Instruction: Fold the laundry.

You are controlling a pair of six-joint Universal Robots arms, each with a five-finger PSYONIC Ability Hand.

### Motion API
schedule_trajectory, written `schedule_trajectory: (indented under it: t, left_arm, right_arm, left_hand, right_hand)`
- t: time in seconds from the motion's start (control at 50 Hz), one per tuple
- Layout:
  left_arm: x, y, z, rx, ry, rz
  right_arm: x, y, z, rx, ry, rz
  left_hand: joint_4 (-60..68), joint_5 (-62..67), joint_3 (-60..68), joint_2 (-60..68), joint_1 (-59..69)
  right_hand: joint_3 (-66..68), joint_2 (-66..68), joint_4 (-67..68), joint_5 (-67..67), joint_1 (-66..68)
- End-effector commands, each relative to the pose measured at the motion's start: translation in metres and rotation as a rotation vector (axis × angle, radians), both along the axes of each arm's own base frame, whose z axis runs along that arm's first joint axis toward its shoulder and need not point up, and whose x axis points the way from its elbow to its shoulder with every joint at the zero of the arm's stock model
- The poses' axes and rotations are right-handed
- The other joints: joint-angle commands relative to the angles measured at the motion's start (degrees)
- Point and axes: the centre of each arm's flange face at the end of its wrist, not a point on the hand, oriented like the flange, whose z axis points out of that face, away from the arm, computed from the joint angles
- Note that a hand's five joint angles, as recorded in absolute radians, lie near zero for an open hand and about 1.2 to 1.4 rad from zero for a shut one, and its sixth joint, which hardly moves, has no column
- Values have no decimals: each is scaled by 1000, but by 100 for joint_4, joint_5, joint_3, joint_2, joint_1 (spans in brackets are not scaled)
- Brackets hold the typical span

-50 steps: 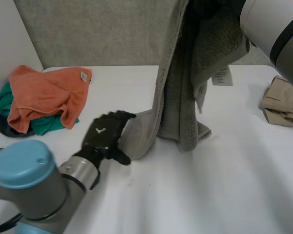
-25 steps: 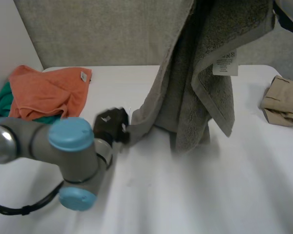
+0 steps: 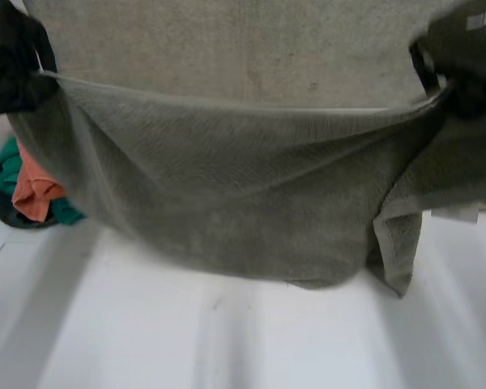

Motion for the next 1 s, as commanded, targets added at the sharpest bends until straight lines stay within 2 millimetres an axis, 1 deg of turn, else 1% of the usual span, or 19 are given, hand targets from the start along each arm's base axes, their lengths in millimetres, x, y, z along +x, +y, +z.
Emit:
schedule_trajectory:
  t: [0.02, 0.1, 0.16, 0.22, 0.24, 0.26, 0.32, 0.34, 0.38, 0.44, 0.5, 0.54, 0.6, 0.68, 0.76, 0.82, 0.84, 0.9, 1.0]
  left_arm:
    - [0, -45, -63, 203, -132, 37]
    - [-12, -83, -85, 192, -280, 42]
    - [-32, -106, -83, 137, -334, 39]
    - [-60, -135, -62, 16, -337, 69]
    - [-64, -141, -52, -25, -329, 80]
    - [-67, -154, -29, -106, -299, 113]
    - [-67, -166, 10, -239, -252, 149]
    - [-67, -169, 37, -344, -216, 167]
    - [-65, -173, 60, -452, -178, 198]
    - [-63, -174, 86, -594, -118, 241]
    - [-57, -177, 90, -614, -99, 277]
    - [-55, -179, 85, -592, -104, 282]
    - [-59, -181, 55, -480, -141, 257]
    - [-64, -180, 12, -342, -189, 221]
    - [-63, -173, -20, -240, -225, 203]
    - [-62, -165, -59, -122, -261, 186]
    - [-61, -158, -82, -52, -286, 174]
    - [-58, -142, -119, 64, -327, 155]
    - [-50, -108, -152, 206, -403, 133]
  right_arm:
    - [-14, -54, -83, 231, 175, -28]
    - [-8, -89, -98, 189, 161, -36]
    - [-2, -127, -94, 50, 101, -66]
    - [2, -152, -76, -102, 33, -104]
    - [4, -166, -58, -216, -22, -133]
    - [6, -172, -48, -275, -56, -148]
    - [12, -184, -6, -511, -187, -182]
    - [13, -186, 3, -566, -214, -186]
    - [13, -188, 19, -663, -259, -202]
    - [14, -189, 39, -802, -307, -197]
    - [15, -186, 46, -838, -319, -194]
    - [16, -187, 37, -796, -305, -194]
    - [17, -187, 18, -707, -276, -194]
    - [23, -182, -31, -478, -210, -175]
    - [26, -176, -53, -394, -180, -147]
    - [30, -166, -77, -309, -148, -121]
    - [30, -162, -87, -273, -133, -111]
    - [28, -150, -120, -150, -90, -89]
    - [21, -133, -169, 16, -8, -86]
  left_hand:
    - [1126, 1433, 1188, 1151, 1317]
    - [1126, 1433, 1188, 1151, 1317]
    - [1126, 1433, 1188, 1151, 1317]
    - [1126, 1433, 1188, 1151, 1317]
    - [1126, 1433, 1188, 1151, 1317]
    - [1126, 1433, 1188, 1151, 1317]
    - [1126, 1433, 1188, 1151, 1317]
    - [1126, 1433, 1188, 1151, 1317]
    - [1126, 1433, 1188, 1151, 1317]
    - [1126, 1433, 1188, 1151, 1317]
    - [1126, 1433, 1188, 1151, 1317]
    - [1126, 1433, 1188, 1151, 1317]
    - [1126, 1433, 1188, 1151, 1317]
    - [1126, 1433, 1188, 1151, 1317]
    - [1126, 1433, 1188, 1151, 1317]
    - [1126, 1433, 1188, 1151, 1317]
    - [1126, 1433, 1188, 1151, 1317]
    - [1126, 1433, 1188, 1151, 1317]
    - [1126, 1433, 1188, 1151, 1317]
  right_hand:
    - [1213, 1273, 1139, 1242, 1526]
    - [1213, 1273, 1139, 1242, 1526]
    - [1213, 1273, 1139, 1242, 1526]
    - [1213, 1273, 1139, 1242, 1526]
    - [1213, 1273, 1139, 1242, 1526]
    - [1213, 1273, 1139, 1242, 1526]
    - [1213, 1273, 1139, 1242, 1526]
    - [1213, 1273, 1139, 1242, 1526]
    - [1213, 1273, 1139, 1242, 1526]
    - [1213, 1273, 1139, 1242, 1526]
    - [1213, 1273, 1139, 1242, 1526]
    - [1213, 1273, 1139, 1242, 1526]
    - [1213, 1273, 1139, 1242, 1526]
    - [1213, 1273, 1139, 1242, 1526]
    - [1213, 1273, 1139, 1242, 1526]
    - [1213, 1273, 1139, 1242, 1526]
    - [1213, 1273, 1139, 1242, 1526]
    - [1213, 1273, 1139, 1242, 1526]
    - [1213, 1273, 1139, 1242, 1526]
